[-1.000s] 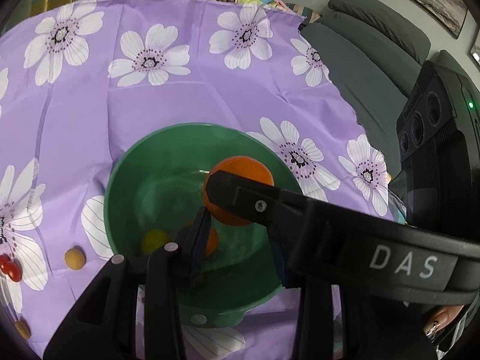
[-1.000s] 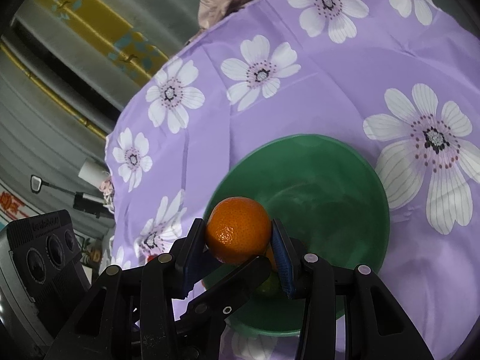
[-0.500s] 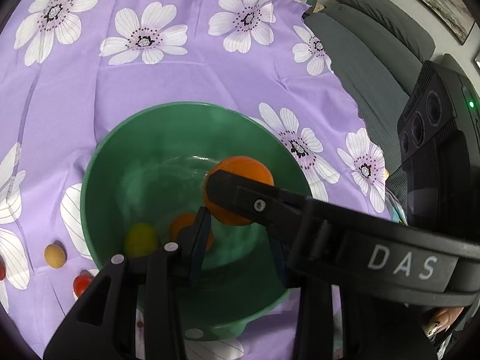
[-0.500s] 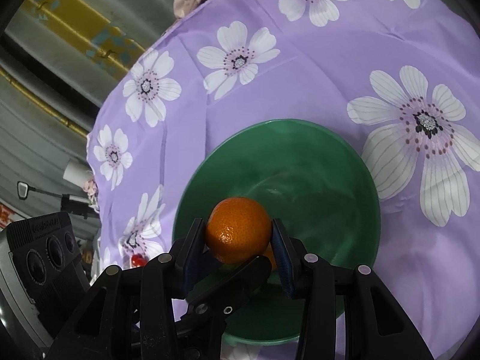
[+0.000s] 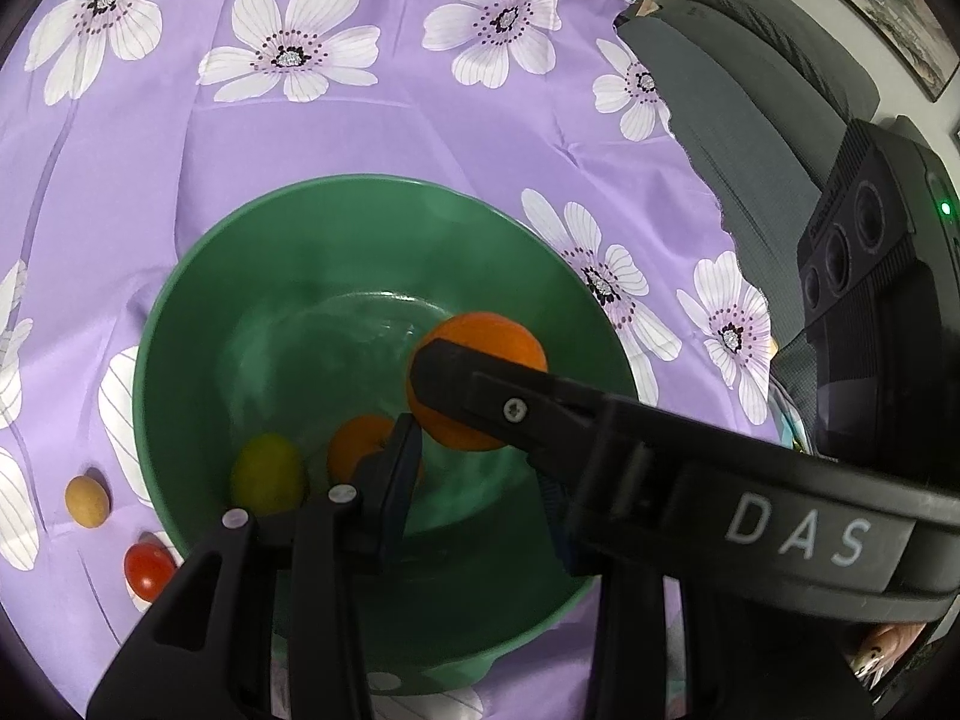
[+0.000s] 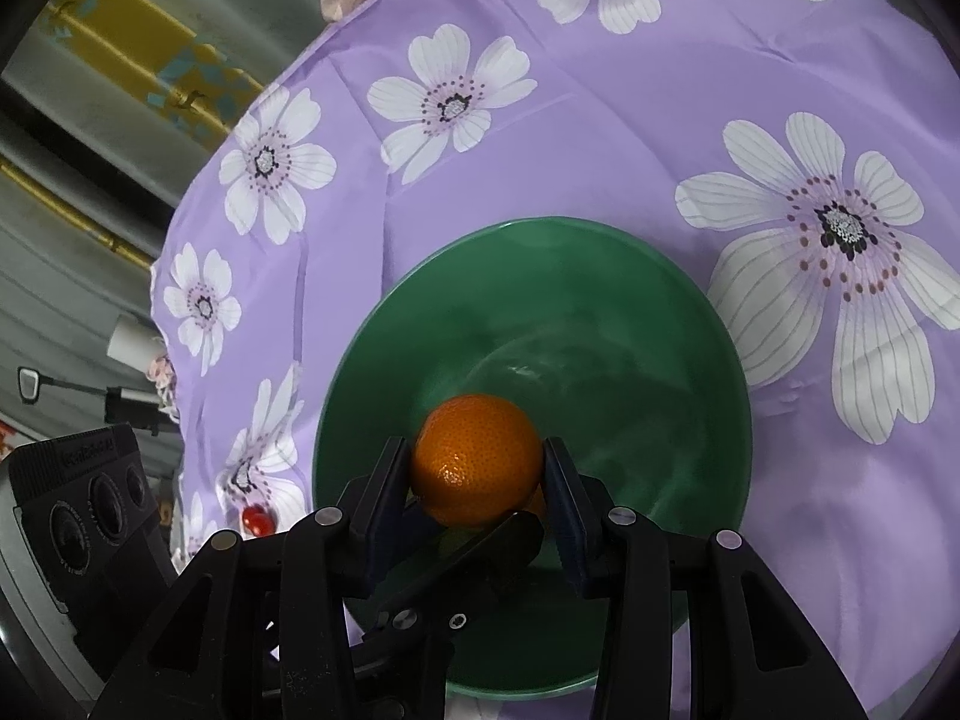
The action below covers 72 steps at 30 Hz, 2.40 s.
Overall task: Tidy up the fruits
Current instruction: 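Lower the orange into the green bowl and open the right gripper, then move the right gripper to the small yellow fruit on the cloth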
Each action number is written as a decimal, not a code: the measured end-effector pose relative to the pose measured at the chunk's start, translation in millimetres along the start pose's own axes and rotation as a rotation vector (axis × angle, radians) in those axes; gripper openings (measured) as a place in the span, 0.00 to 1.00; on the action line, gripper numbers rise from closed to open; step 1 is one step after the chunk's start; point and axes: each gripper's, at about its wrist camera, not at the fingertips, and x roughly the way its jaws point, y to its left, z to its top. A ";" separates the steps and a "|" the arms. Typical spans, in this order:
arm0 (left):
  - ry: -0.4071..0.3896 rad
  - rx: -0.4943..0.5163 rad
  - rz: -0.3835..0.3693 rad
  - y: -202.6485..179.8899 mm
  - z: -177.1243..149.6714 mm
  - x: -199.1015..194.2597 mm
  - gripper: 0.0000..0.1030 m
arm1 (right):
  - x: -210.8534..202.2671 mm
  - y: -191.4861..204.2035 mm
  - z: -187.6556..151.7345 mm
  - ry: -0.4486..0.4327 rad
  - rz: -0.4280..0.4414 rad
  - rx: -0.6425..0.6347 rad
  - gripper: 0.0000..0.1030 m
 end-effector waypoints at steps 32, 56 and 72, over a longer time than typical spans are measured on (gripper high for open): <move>-0.187 -0.129 0.200 58.3 -33.0 -111.7 0.52 | -24.8 40.9 -7.8 -0.103 0.016 -0.125 0.50; -0.146 -0.554 0.588 191.7 -138.0 -181.2 0.37 | 118.7 163.6 -70.3 0.150 -0.118 -0.483 0.48; -0.096 -0.558 0.642 206.9 -142.7 -154.8 0.30 | 137.4 160.8 -70.2 0.181 -0.148 -0.480 0.41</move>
